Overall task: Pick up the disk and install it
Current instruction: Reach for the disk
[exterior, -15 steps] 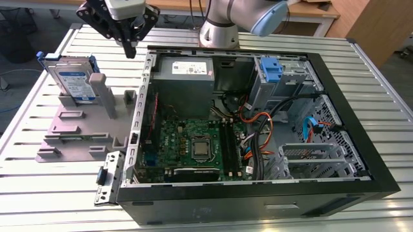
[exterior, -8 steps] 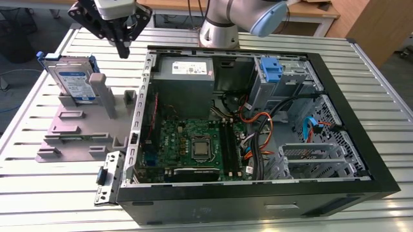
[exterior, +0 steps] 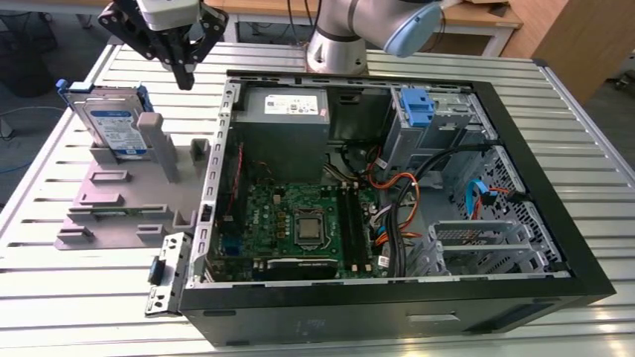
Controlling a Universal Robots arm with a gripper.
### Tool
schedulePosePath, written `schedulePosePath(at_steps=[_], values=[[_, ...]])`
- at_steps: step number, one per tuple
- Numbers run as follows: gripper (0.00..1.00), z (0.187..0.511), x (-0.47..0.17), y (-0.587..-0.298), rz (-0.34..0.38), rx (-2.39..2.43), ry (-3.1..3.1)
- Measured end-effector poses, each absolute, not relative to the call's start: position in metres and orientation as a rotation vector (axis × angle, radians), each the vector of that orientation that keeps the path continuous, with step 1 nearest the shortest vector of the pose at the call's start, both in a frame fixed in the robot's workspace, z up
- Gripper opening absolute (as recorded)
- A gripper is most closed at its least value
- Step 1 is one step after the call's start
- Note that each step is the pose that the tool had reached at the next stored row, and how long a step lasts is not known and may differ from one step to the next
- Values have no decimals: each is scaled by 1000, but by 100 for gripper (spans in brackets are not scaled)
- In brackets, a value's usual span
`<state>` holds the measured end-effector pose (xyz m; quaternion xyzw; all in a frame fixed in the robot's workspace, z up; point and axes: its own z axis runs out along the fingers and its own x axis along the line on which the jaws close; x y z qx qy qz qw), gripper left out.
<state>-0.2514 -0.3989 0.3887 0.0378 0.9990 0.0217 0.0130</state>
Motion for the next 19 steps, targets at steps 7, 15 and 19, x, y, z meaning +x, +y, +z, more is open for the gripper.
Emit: schedulePosePath(at_steps=[7, 15, 19], values=[[11, 389, -251, -399, 68, 118, 3112], [11, 389, -259, -399, 68, 118, 3112], [11, 388, -266, -399, 68, 118, 3111]])
